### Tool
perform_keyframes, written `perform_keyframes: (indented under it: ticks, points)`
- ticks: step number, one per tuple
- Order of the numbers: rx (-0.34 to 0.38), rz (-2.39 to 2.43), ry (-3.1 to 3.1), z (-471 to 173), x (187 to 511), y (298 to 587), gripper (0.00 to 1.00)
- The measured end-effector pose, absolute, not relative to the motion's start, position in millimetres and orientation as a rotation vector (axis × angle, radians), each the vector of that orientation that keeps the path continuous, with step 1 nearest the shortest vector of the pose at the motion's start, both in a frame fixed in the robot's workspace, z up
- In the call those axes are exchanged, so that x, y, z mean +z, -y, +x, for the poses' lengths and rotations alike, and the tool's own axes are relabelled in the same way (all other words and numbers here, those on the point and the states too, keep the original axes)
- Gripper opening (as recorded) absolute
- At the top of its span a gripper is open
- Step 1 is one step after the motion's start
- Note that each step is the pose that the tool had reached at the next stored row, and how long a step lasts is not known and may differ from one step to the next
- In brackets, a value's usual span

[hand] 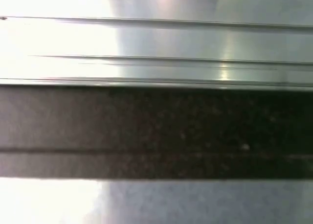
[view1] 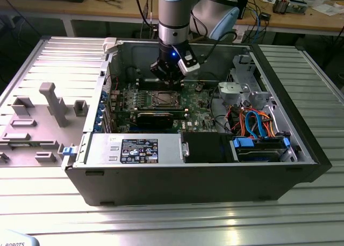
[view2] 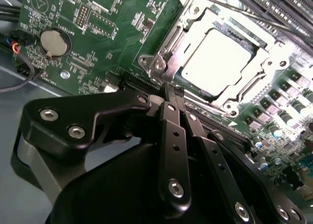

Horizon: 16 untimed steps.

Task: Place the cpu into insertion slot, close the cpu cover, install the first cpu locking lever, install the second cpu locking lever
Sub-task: 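Install the first cpu locking lever, then install the second cpu locking lever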

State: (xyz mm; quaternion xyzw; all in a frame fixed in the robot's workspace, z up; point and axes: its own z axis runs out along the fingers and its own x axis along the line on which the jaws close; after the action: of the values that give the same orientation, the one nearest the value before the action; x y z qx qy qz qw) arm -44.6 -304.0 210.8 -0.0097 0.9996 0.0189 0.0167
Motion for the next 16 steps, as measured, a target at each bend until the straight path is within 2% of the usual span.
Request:
perform_keyframes:
  ticks: [16]
  points:
    - [0.059, -0.030, -3.107, -44.6, 210.7, 304.5, 0.11]
